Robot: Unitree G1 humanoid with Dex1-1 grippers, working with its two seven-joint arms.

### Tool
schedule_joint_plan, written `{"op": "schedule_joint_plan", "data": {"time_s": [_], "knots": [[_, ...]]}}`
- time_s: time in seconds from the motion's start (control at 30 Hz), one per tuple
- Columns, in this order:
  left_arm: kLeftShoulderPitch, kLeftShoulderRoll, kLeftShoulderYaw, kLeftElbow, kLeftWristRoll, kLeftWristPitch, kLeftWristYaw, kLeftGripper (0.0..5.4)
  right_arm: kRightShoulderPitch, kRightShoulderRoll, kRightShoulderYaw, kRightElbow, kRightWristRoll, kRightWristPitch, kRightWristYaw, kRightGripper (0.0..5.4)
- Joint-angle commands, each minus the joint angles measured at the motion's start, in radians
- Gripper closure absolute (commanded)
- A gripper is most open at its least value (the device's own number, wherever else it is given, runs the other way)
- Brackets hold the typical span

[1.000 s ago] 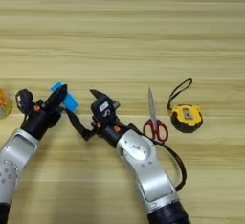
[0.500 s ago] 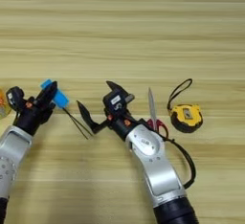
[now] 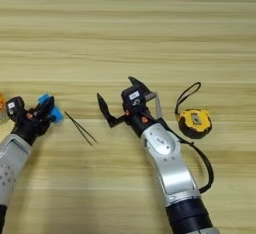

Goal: Move the objects on the table

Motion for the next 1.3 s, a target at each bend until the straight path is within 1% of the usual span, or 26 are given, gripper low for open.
{"op": "schedule_joint_plan", "data": {"time_s": [0.03, 0.13, 0.17, 0.3, 0.37, 0.53, 0.67, 0.77, 0.93, 1.13, 1.17, 1.3], "knots": [[-0.018, 0.009, -0.015, 0.023, 0.093, -0.057, 0.023, 4.69, -0.011, 0.004, -0.004, 0.008, 0.006, 0.002, -0.002, 0.00], [-0.016, 0.009, -0.020, 0.027, 0.139, -0.083, 0.029, 4.69, -0.012, 0.005, -0.002, 0.011, 0.005, 0.003, -0.001, 0.00], [-0.016, 0.019, -0.028, 0.028, 0.168, -0.095, 0.035, 4.69, -0.012, 0.005, -0.001, 0.013, 0.005, 0.004, 0.000, 0.00], [-0.014, 0.043, -0.046, 0.038, 0.248, -0.117, 0.050, 4.69, -0.013, 0.005, 0.000, 0.016, 0.006, 0.004, 0.003, 0.00], [-0.014, 0.042, -0.048, 0.047, 0.259, -0.105, 0.047, 4.69, -0.014, 0.004, 0.000, 0.018, 0.006, 0.005, 0.005, 0.00], [-0.012, 0.049, -0.068, 0.072, 0.308, -0.098, 0.052, 4.69, -0.014, 0.005, 0.001, 0.020, 0.007, 0.005, 0.007, 0.00], [-0.015, 0.049, -0.067, 0.091, 0.316, -0.074, 0.053, 4.69, -0.013, 0.006, 0.004, 0.023, 0.006, 0.006, 0.009, 0.00], [-0.017, 0.038, -0.056, 0.100, 0.281, -0.039, 0.034, 4.69, -0.011, 0.006, 0.008, 0.023, 0.005, 0.007, 0.010, 0.00], [-0.018, 0.033, -0.058, 0.100, 0.278, -0.031, 0.020, 4.69, -0.012, 0.007, 0.013, 0.024, 0.005, 0.007, 0.012, 0.00], [-0.021, 0.035, -0.058, 0.099, 0.291, -0.019, 0.027, 4.69, -0.009, 0.005, 0.017, 0.020, 0.005, 0.006, 0.015, 0.00], [-0.021, 0.036, -0.060, 0.099, 0.297, -0.017, 0.031, 4.33, -0.009, 0.004, 0.018, 0.020, 0.005, 0.006, 0.016, 0.00], [-0.022, 0.039, -0.060, 0.109, 0.313, -0.006, 0.052, 3.94, -0.008, 0.003, 0.019, 0.017, 0.005, 0.006, 0.018, 0.00]]}}
